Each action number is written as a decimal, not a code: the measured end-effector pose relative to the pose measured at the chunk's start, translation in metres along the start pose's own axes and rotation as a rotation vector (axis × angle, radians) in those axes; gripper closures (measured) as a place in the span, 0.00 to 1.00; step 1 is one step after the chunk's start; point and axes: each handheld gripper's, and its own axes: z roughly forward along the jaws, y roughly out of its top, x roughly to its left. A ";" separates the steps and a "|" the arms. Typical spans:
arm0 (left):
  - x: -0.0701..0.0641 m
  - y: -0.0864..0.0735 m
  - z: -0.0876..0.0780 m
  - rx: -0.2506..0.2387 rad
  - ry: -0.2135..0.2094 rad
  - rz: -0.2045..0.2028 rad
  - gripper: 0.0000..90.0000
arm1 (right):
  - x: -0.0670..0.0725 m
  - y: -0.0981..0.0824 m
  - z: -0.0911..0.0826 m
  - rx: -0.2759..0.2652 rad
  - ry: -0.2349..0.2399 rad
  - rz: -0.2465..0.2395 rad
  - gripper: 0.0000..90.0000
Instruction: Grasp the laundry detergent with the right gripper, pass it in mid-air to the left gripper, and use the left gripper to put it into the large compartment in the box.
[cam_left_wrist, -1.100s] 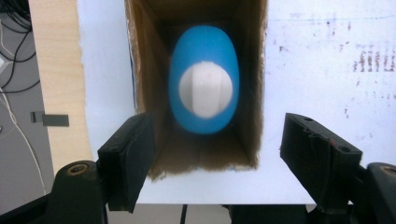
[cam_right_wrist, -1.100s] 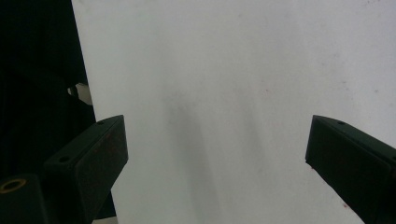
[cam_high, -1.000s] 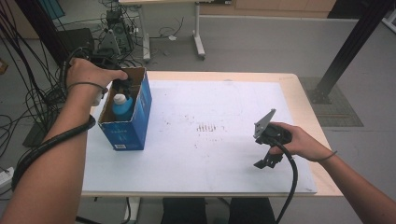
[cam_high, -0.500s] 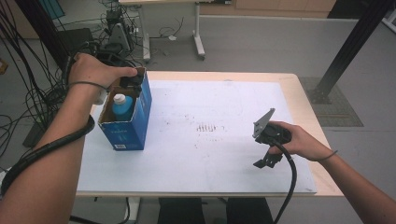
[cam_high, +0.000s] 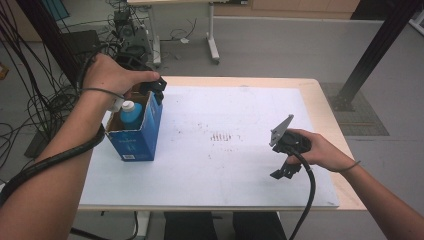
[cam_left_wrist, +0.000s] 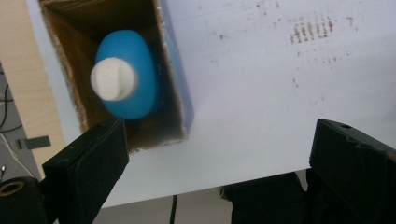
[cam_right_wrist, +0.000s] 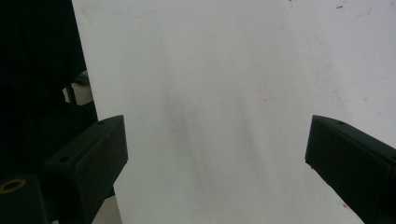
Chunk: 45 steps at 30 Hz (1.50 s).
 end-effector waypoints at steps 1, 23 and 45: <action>-0.003 0.000 0.000 0.000 0.000 0.014 0.06 | 0.000 0.000 0.000 0.000 0.001 0.002 0.06; -0.063 0.000 0.009 0.002 -0.041 0.218 0.06 | -0.007 0.001 0.000 0.002 -0.004 0.021 0.06; -0.115 -0.012 0.067 0.061 -0.066 0.341 0.06 | -0.006 -0.003 -0.004 0.020 -0.007 0.021 0.06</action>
